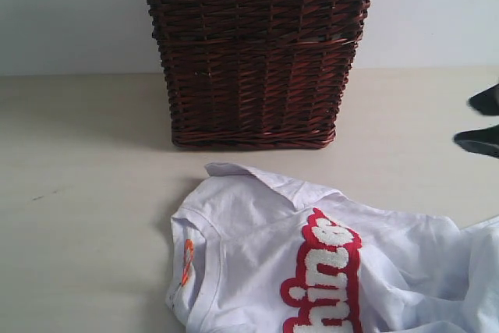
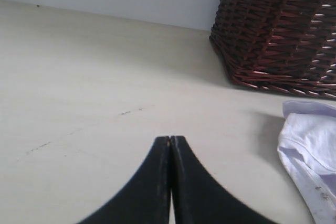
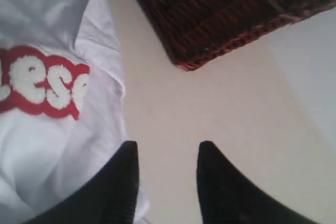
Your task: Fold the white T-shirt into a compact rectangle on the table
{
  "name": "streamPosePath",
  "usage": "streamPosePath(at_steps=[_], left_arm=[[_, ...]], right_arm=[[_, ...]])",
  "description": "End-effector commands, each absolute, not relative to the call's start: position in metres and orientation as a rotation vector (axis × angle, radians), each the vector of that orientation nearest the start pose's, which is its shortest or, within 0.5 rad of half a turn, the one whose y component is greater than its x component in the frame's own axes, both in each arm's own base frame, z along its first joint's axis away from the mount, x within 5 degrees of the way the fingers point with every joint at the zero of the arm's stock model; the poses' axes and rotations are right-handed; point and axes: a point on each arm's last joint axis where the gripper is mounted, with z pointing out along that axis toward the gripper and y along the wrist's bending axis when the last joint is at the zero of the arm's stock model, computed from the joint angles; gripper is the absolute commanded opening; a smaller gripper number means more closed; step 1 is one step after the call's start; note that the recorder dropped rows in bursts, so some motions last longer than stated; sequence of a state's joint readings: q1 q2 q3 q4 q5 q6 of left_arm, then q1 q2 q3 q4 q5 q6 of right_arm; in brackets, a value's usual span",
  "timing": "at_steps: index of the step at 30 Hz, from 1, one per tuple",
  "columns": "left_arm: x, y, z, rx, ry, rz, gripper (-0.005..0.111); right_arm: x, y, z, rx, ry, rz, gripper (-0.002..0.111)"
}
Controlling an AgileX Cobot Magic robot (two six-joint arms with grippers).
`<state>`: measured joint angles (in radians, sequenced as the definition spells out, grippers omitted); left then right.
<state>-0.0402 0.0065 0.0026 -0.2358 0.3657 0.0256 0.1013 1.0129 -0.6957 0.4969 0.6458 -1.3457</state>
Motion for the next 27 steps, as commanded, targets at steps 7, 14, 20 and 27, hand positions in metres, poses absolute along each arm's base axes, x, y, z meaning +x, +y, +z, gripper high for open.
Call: streamPosePath(at_steps=[7,14,20,27], left_arm=[[0.053,-0.01,0.181,-0.083,1.841,-0.251,0.0],[0.053,-0.01,0.181,-0.083,1.841,-0.251,0.0],[0.053,-0.01,0.181,-0.083,1.841,-0.251,0.0],[0.053,-0.01,0.181,-0.083,1.841,-0.251,0.0]], right_arm=[[0.265,0.056,0.17,-1.367,2.399,0.299,0.0],[0.268,0.053,0.139,-1.478,2.481,0.323,0.0],[0.278,0.05,0.108,-1.458,2.529,0.27,0.0],[0.292,0.056,0.086,-1.513,2.509,0.189,0.0]])
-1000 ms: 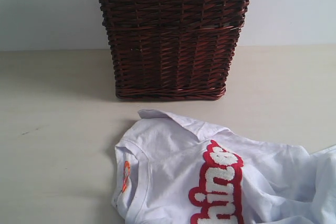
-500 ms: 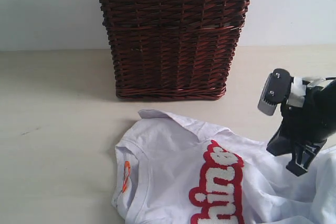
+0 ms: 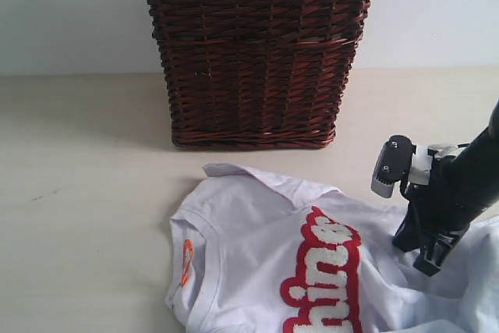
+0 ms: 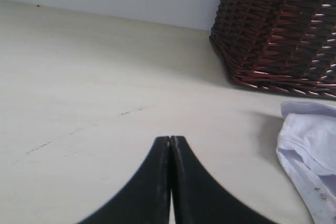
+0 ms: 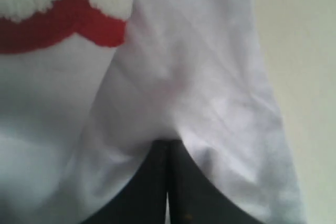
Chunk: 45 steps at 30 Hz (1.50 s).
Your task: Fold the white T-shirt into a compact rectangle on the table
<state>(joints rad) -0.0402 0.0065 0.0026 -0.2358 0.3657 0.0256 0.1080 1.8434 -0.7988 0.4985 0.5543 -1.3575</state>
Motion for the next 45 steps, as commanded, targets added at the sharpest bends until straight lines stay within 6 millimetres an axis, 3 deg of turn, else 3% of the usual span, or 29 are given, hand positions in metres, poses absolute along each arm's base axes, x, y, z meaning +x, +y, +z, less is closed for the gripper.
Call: streamPosePath(at_steps=[1,9,14,17,21,24,31,33,35,39,41,45], left_arm=[[0.053,-0.01,0.181,-0.083,1.841,-0.251,0.0],[0.053,-0.01,0.181,-0.083,1.841,-0.251,0.0],[0.053,-0.01,0.181,-0.083,1.841,-0.251,0.0],[0.053,-0.01,0.181,-0.083,1.841,-0.251,0.0],[0.053,-0.01,0.181,-0.083,1.841,-0.251,0.0],[0.053,-0.01,0.181,-0.083,1.841,-0.251,0.0],[0.053,-0.01,0.181,-0.083,1.841,-0.251,0.0],[0.053,-0.01,0.181,-0.083,1.841,-0.251,0.0],[0.053,-0.01,0.181,-0.083,1.841,-0.251,0.0],[0.053,-0.01,0.181,-0.083,1.841,-0.251,0.0],[0.053,-0.01,0.181,-0.083,1.841,-0.251,0.0],[0.053,-0.01,0.181,-0.083,1.841,-0.251,0.0]], right_arm=[[0.297,0.061,0.083,-1.526,2.496,0.183,0.0],[0.328,0.119,0.074,-1.595,2.367,0.137,0.0],[0.35,0.148,0.077,-1.284,2.42,0.115,0.0],[0.35,0.158,0.082,-1.215,2.469,0.171,0.0],[0.344,0.161,0.109,-1.248,2.45,0.222,0.0],[0.336,0.159,0.145,-1.331,2.391,0.212,0.0],[0.308,0.135,0.23,-1.488,2.259,0.064,0.001],[0.302,0.117,0.246,-1.529,2.255,-0.026,0.009],[0.296,0.09,0.259,-1.503,2.315,-0.072,0.023],[0.275,0.035,0.252,-1.462,2.482,-0.068,0.048],[0.256,0.011,0.237,-1.431,2.569,-0.048,0.049],[0.218,-0.017,0.205,-1.445,2.633,-0.031,0.049]])
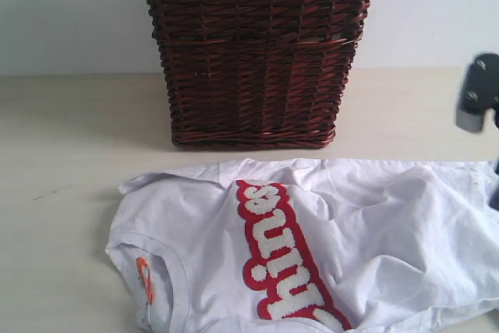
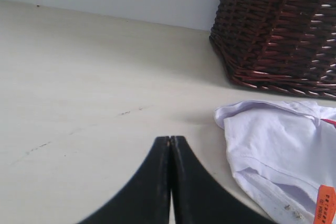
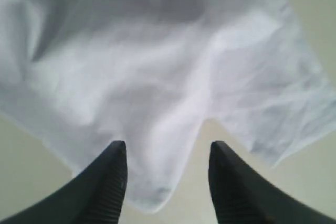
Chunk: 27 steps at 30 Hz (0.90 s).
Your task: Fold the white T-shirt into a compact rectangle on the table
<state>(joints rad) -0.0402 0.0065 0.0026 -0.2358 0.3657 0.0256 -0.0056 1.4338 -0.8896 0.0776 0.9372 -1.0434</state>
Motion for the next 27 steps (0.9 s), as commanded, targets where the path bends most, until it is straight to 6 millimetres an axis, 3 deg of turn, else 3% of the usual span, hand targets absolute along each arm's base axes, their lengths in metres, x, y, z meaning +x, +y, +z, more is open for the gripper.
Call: streamPosePath(at_steps=[1,5,9,12,14,17,21,23,27], left_arm=[[0.053,-0.01,0.181,-0.083,1.841,-0.251,0.0],[0.053,-0.01,0.181,-0.083,1.841,-0.251,0.0],[0.053,-0.01,0.181,-0.083,1.841,-0.251,0.0],[0.053,-0.01,0.181,-0.083,1.841,-0.251,0.0],[0.053,-0.01,0.181,-0.083,1.841,-0.251,0.0],[0.053,-0.01,0.181,-0.083,1.841,-0.251,0.0],[0.053,-0.01,0.181,-0.083,1.841,-0.251,0.0],[0.053,-0.01,0.181,-0.083,1.841,-0.251,0.0],[0.053,-0.01,0.181,-0.083,1.841,-0.251,0.0]], right_arm=[[0.209,-0.022,0.197,-1.444,2.638,-0.035,0.049],[0.182,-0.027,0.181,-1.446,2.568,-0.126,0.049],[0.161,-0.017,0.17,-1.366,2.588,0.002,0.049],[0.149,-0.013,0.159,-1.403,2.603,0.067,0.049],[0.152,-0.017,0.155,-1.358,2.607,-0.025,0.049],[0.163,-0.023,0.167,-1.156,2.534,-0.212,0.049],[0.158,-0.022,0.172,-1.079,2.496,-0.266,0.049],[0.161,-0.025,0.17,-0.931,2.519,-0.269,0.049],[0.158,-0.054,0.165,-0.678,2.615,-0.313,0.049]])
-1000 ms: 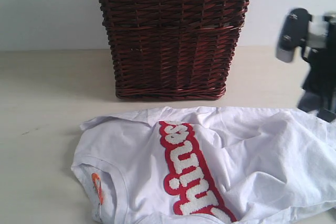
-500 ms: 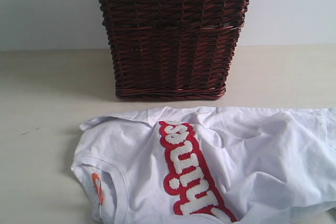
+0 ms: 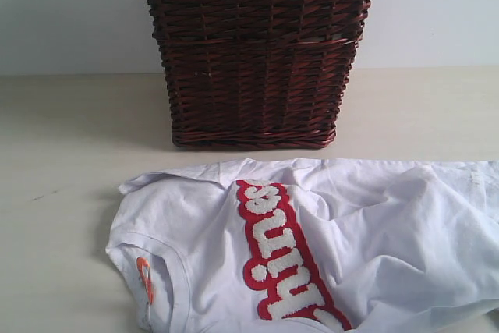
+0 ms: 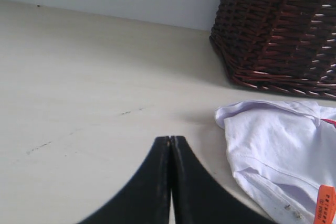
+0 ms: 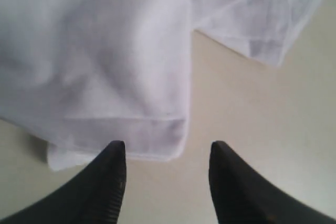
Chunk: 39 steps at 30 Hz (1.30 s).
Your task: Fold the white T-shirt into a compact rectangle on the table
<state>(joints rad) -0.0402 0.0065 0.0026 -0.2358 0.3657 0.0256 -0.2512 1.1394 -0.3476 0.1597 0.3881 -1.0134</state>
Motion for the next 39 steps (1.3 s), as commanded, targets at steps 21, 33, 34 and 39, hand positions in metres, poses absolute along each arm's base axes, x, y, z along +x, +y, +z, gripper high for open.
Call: streamPosePath(at_steps=[21,33,34,39], left_arm=[[0.053,-0.01,0.181,-0.083,1.841,-0.251,0.0],[0.053,-0.01,0.181,-0.083,1.841,-0.251,0.0],[0.053,-0.01,0.181,-0.083,1.841,-0.251,0.0],[0.053,-0.01,0.181,-0.083,1.841,-0.251,0.0]], right_arm=[[0.175,-0.056,0.139,-0.553,2.543,0.067,0.039],[0.175,-0.068,0.121,-0.559,2.638,-0.046,0.054],[0.175,-0.068,0.12,-0.557,2.643,-0.041,0.052],[0.177,-0.072,0.116,-0.478,2.658,-0.069,0.016]])
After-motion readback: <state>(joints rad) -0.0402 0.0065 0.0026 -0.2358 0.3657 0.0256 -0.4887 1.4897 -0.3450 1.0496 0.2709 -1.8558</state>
